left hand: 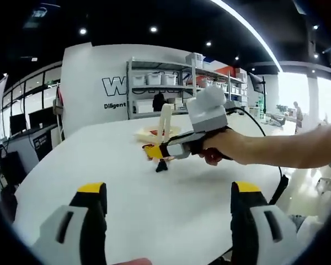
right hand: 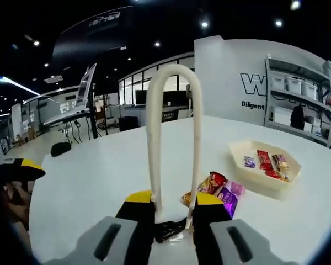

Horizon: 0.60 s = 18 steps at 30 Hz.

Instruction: Place the target food into the container with the food tongs after gripping and lifting it, then release it inside without dropping or visibly crushing the food.

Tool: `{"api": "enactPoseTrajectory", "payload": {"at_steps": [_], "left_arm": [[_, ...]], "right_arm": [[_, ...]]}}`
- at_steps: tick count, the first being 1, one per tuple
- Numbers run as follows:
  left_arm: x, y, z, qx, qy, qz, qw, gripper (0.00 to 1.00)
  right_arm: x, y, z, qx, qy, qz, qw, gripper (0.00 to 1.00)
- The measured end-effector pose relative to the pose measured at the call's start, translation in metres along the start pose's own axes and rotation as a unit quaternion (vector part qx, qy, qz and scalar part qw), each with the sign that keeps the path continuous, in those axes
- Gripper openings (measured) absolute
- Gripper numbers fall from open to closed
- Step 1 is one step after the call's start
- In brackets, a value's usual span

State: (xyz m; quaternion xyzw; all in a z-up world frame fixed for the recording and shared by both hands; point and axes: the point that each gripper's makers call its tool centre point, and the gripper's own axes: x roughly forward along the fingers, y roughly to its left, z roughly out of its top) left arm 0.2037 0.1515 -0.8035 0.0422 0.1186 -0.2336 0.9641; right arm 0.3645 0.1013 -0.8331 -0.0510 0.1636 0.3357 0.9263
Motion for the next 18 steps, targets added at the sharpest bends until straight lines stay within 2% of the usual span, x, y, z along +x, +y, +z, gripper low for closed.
{"api": "enactPoseTrajectory", "payload": {"at_steps": [5, 10, 13, 18], "left_arm": [[0.002, 0.003, 0.002, -0.006, 0.002, 0.002, 1.0000, 0.92], [0.002, 0.007, 0.004, -0.006, 0.008, 0.010, 0.9999, 0.91], [0.004, 0.008, 0.008, -0.007, 0.006, 0.010, 0.9999, 0.91], [0.009, 0.004, 0.005, -0.001, 0.011, -0.003, 0.9999, 0.92]], "right_arm": [[-0.006, 0.003, -0.004, -0.014, 0.006, 0.005, 0.9999, 0.19], [-0.013, -0.005, -0.005, -0.022, 0.009, -0.001, 0.9997, 0.20], [-0.021, -0.023, -0.002, 0.003, 0.000, -0.014, 0.9999, 0.20], [-0.034, -0.025, 0.012, 0.021, -0.016, -0.012, 0.9996, 0.20]]}}
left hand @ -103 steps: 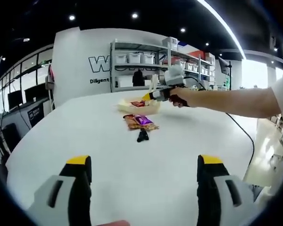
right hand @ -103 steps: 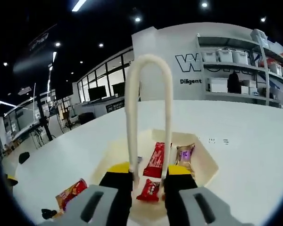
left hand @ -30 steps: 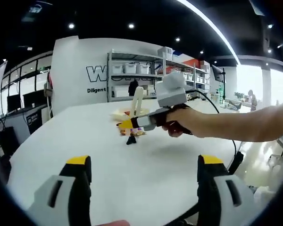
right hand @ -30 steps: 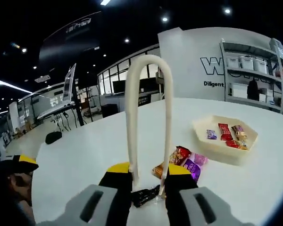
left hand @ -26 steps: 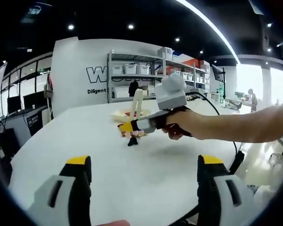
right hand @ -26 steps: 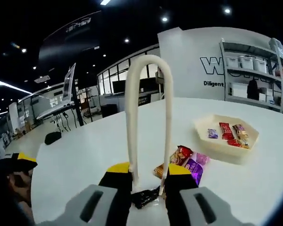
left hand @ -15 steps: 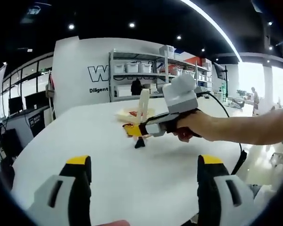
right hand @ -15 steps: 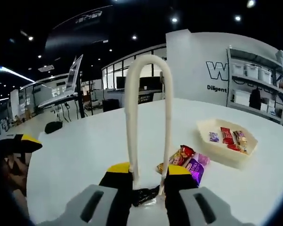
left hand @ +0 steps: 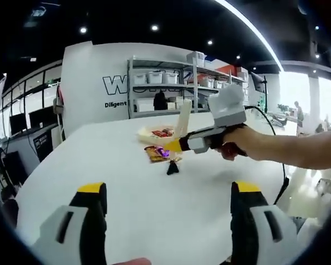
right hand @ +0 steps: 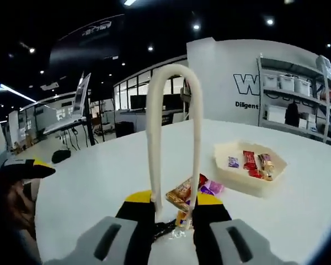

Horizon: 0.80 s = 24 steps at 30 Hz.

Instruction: Place the target food into the container with the food tongs after gripping and lifting it, then release it inside without dropping or visibly crushing the food.

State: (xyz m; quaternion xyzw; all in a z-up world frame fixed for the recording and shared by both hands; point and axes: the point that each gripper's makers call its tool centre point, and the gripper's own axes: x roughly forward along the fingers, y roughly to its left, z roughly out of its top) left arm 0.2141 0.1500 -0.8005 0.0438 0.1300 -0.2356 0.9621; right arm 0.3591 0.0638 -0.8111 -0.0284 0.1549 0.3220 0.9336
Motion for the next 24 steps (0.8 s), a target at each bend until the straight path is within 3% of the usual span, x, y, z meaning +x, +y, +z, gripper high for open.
{"api": "enactPoseTrajectory", "payload": {"at_steps": [4, 11, 18, 24], "left_arm": [[0.004, 0.000, -0.008, -0.001, 0.017, 0.000, 0.9999, 0.92], [0.004, -0.001, -0.008, 0.007, 0.033, -0.005, 0.9994, 0.92], [0.001, 0.004, -0.009, 0.002, 0.029, -0.001, 0.9996, 0.92], [0.001, 0.002, -0.012, -0.012, 0.026, -0.001, 0.9996, 0.91]], "right_arm": [[0.006, 0.014, -0.004, -0.005, 0.010, 0.005, 0.9999, 0.20], [0.020, 0.019, -0.016, -0.005, 0.030, -0.021, 0.9993, 0.20], [0.010, 0.014, -0.021, 0.010, 0.032, -0.027, 0.9991, 0.19], [-0.002, 0.005, -0.026, -0.032, 0.043, -0.037, 0.9979, 0.19]]}}
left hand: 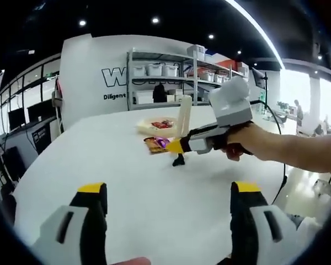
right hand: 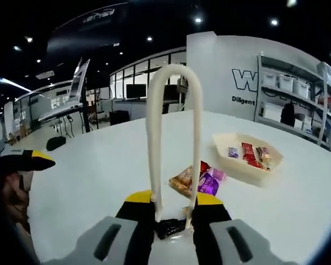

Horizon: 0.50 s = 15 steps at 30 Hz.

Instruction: Place the target food into the container with the food tongs after gripping and lifting it, then release it inside without dropping or visibly crushing the food.

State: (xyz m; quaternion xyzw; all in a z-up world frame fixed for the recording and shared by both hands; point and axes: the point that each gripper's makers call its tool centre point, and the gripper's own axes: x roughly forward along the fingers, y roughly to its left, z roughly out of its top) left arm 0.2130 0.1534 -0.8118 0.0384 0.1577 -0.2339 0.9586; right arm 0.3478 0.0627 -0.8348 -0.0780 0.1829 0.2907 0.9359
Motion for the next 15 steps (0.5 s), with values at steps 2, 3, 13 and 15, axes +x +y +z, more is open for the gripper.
{"api": "enactPoseTrajectory", "payload": {"at_steps": [2, 3, 13, 15], "left_arm": [[0.000, -0.002, -0.001, 0.001, 0.001, -0.002, 1.0000, 0.91], [-0.001, -0.003, -0.001, 0.003, 0.003, -0.003, 1.0000, 0.91], [-0.005, -0.006, 0.004, 0.001, -0.007, -0.005, 1.0000, 0.90], [-0.006, -0.006, 0.004, -0.001, -0.009, -0.005, 1.0000, 0.90]], "right_arm": [[-0.003, -0.006, -0.002, 0.007, 0.003, -0.001, 1.0000, 0.19], [-0.006, -0.012, -0.004, 0.013, 0.003, -0.005, 0.9999, 0.19], [-0.024, -0.048, -0.008, 0.030, 0.000, -0.035, 0.9989, 0.20], [-0.026, -0.055, -0.006, 0.038, -0.006, -0.034, 0.9987, 0.20]]}}
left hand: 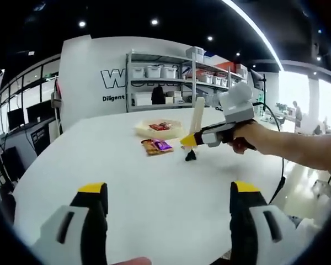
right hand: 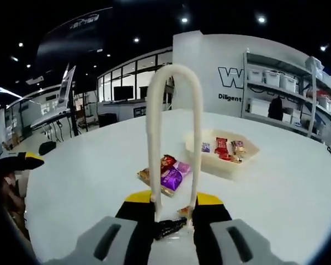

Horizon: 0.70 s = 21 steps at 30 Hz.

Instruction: Place the target food into the container with the food tongs after gripping and lifting it, then release it inside without dropping or visibly crushing the food.

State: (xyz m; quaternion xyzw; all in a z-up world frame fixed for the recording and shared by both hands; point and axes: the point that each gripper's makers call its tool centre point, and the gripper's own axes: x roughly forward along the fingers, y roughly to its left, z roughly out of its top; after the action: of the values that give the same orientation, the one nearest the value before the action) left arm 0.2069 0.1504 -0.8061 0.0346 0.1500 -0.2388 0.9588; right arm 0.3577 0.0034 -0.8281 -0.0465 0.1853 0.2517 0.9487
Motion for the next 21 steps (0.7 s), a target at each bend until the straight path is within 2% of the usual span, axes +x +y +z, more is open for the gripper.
{"api": "enactPoseTrajectory", "payload": {"at_steps": [2, 5, 10, 14, 21], "left_arm": [[-0.001, 0.001, 0.000, -0.001, 0.000, 0.003, 1.0000, 0.90], [-0.002, 0.001, 0.001, 0.001, 0.000, 0.004, 1.0000, 0.90], [-0.005, 0.003, 0.004, 0.001, -0.003, 0.007, 1.0000, 0.90], [-0.006, 0.007, 0.005, 0.000, -0.005, 0.012, 0.9999, 0.90], [-0.003, -0.002, 0.004, 0.001, -0.004, 0.003, 1.0000, 0.89]], "right_arm": [[0.003, -0.008, 0.005, 0.009, -0.006, 0.002, 0.9999, 0.20], [0.013, -0.014, 0.001, 0.058, 0.003, 0.012, 0.9983, 0.20], [0.018, -0.014, -0.009, 0.041, 0.017, 0.009, 0.9990, 0.19], [0.009, -0.018, -0.012, 0.073, 0.020, 0.008, 0.9971, 0.19], [-0.019, -0.031, -0.027, 0.077, 0.026, -0.009, 0.9966, 0.20]]}}
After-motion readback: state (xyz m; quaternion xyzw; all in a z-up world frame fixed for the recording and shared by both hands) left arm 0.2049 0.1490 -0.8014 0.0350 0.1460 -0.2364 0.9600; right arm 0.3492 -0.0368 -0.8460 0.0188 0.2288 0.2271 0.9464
